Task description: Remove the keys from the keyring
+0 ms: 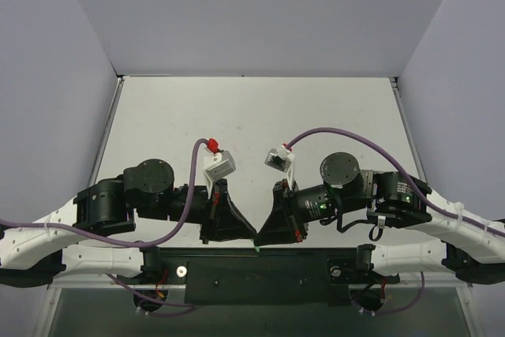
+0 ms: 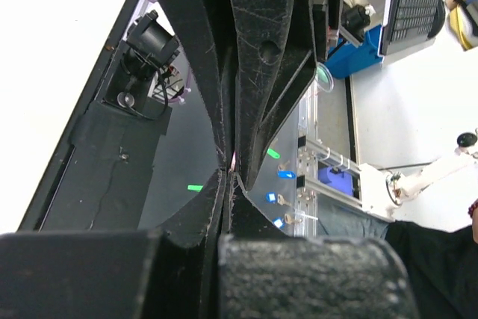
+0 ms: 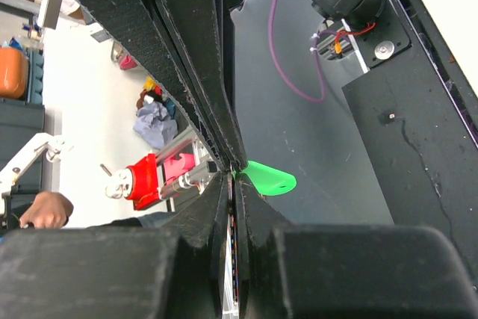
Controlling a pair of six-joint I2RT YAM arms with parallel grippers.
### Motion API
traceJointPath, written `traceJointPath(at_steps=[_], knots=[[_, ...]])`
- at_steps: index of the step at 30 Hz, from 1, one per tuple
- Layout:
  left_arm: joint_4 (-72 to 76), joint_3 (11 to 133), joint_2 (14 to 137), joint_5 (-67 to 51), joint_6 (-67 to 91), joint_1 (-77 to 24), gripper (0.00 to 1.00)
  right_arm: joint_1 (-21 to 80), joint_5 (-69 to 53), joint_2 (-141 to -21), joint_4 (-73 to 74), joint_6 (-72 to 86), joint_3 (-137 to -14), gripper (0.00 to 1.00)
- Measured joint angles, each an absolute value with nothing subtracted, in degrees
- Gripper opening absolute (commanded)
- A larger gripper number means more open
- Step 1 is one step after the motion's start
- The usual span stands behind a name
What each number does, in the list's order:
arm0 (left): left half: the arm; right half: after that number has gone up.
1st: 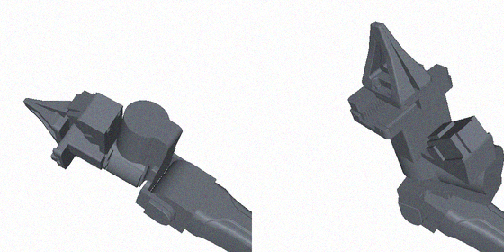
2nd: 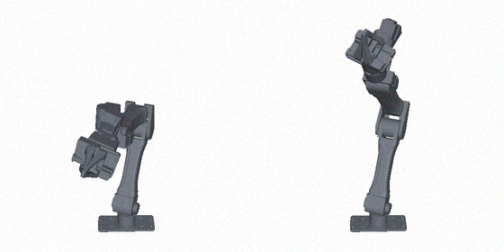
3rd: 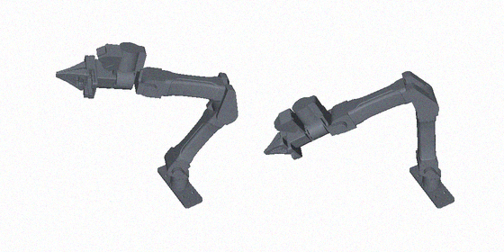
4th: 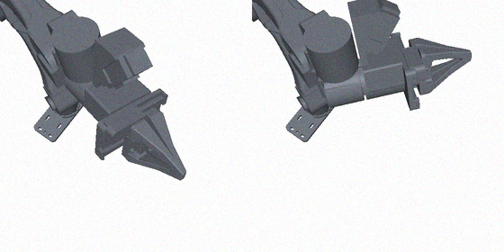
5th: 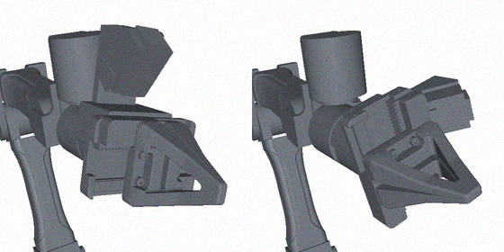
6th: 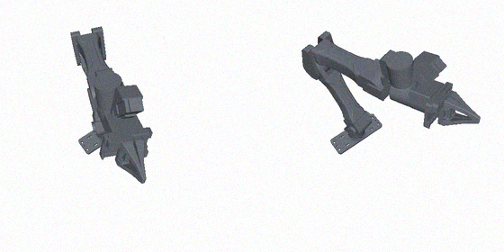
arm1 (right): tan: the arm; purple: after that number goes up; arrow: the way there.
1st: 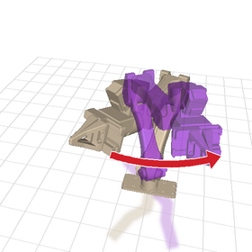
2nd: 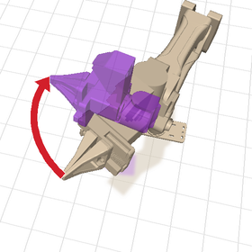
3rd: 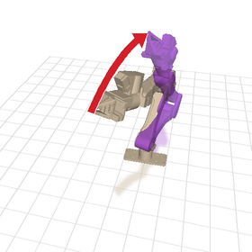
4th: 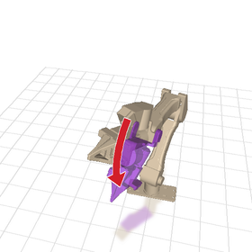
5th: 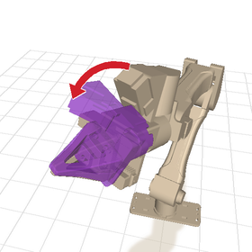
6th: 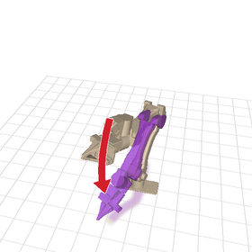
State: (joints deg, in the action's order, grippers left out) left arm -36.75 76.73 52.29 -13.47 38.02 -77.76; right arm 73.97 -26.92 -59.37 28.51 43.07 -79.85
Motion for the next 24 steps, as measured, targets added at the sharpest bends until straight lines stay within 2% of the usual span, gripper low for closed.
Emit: traceJointPath(at_steps=[24], knots=[[-41.76, 80.62, 55.94, -23.09, 32.05, -76.36, 0.0, 73.41, -34.09, -60.66, 30.72, 37.76, -80.58, 0.0]])
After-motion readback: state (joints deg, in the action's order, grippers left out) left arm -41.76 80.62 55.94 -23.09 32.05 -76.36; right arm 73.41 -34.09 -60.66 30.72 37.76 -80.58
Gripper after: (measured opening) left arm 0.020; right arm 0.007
